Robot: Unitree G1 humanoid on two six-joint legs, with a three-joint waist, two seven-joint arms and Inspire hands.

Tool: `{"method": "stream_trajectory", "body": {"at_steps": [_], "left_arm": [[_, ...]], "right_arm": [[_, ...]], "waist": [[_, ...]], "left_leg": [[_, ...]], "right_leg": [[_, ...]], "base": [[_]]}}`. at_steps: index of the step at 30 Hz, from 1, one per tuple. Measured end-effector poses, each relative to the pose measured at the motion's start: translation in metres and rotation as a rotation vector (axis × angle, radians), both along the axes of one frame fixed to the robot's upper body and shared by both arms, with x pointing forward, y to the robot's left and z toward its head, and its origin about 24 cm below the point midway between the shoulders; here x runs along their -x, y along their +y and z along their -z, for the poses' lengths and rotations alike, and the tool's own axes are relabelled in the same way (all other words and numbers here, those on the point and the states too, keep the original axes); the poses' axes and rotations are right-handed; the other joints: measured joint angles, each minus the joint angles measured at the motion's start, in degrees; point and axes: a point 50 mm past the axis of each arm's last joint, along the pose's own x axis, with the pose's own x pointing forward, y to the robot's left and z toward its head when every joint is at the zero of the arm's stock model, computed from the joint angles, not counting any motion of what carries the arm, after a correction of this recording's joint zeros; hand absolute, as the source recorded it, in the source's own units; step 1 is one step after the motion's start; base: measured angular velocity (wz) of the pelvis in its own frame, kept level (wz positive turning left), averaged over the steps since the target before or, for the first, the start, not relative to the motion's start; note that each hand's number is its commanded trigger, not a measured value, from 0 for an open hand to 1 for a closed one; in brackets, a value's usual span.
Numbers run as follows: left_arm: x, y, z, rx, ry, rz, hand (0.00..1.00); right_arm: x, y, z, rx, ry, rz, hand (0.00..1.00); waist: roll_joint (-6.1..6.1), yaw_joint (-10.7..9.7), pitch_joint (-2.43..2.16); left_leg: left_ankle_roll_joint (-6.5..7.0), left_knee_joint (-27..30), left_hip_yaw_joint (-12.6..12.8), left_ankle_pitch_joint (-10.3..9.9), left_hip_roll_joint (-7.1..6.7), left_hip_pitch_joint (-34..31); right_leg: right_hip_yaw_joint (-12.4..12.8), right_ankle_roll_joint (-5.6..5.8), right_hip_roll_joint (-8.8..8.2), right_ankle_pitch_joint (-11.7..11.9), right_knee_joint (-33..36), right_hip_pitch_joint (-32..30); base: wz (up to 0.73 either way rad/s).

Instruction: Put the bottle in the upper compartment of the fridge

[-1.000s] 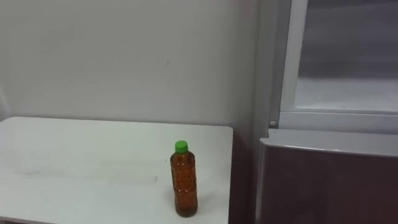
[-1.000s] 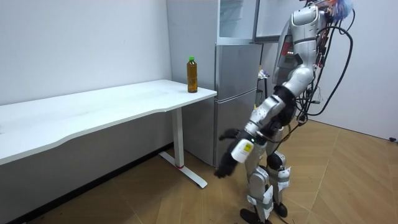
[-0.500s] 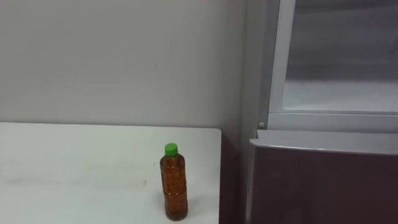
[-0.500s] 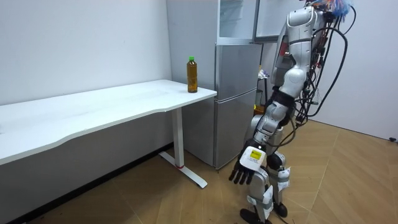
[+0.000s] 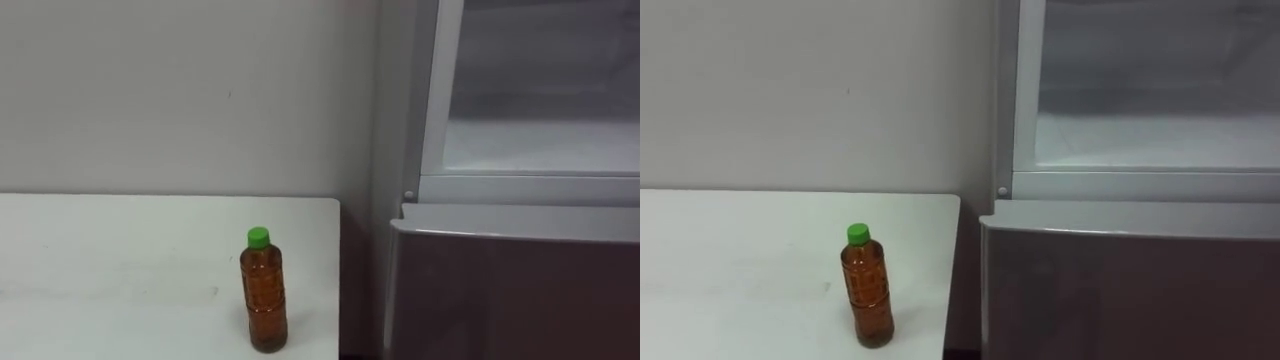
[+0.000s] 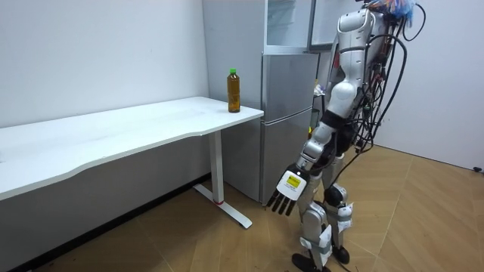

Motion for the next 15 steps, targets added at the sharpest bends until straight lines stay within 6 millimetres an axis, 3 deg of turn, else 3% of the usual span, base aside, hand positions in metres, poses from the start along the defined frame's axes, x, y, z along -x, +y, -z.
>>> {"method": "stream_trajectory", "body": {"at_steps": [15], "left_arm": [[0.0097,-0.0002,0.0015,-0.037,0.055,-0.017,0.0]], "right_arm": [[0.0022,0.0014,0.0008,-0.005,0.015,0.005,0.0]], "waist": [[-0.1,0.1,0.04]], "left_leg": [[0.14,-0.4,0.1,-0.1,0.04,0.6]], "right_leg": [[0.2,0.12,0.08,0.1,-0.9,0.6]], "base": [[0.0]]}}
